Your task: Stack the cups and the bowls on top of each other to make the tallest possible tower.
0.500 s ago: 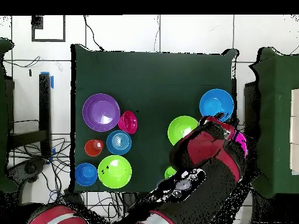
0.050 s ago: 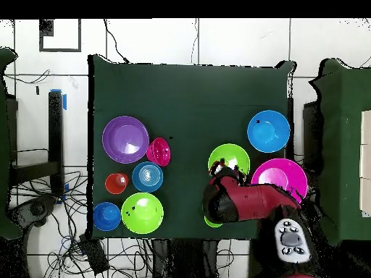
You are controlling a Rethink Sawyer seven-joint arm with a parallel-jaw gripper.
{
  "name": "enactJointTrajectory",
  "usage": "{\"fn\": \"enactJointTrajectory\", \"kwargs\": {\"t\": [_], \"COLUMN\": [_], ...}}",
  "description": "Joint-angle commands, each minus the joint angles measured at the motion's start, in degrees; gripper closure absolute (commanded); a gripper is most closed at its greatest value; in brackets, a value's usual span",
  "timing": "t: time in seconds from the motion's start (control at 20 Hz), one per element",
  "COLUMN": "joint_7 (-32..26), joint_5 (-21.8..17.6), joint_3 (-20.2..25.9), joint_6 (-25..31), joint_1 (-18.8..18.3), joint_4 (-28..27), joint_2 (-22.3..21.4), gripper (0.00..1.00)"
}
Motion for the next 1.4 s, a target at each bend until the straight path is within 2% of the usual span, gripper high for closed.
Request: {"fn": "enactJointTrajectory", "kwargs": {"t": [0.05,0.2,0.4,0.65,0.8,1.05,1.4], "joint_7": [-13.2,-12.5,-13.3,-16.6,-17.5,-15.5,-12.7], "joint_5": [0.4,3.1,6.2,9.8,9.6,5.9,5.2], "joint_3": [39.7,40.1,45.0,51.5,53.9,54.4,55.7], "joint_6": [6.2,7.2,11.0,16.2,18.2,17.5,17.1], "joint_1": [-42.4,-42.8,-45.8,-50.9,-52.7,-52.8,-52.5], "joint_4": [15.1,16.1,18.7,22.1,22.4,22.6,24.0], "joint_2": [-14.4,-15.2,-16.6,-20.7,-19.6,-17.4,-21.0], "gripper": [0.00,0.00,0.00,0.00,0.00,0.00,0.00]}}
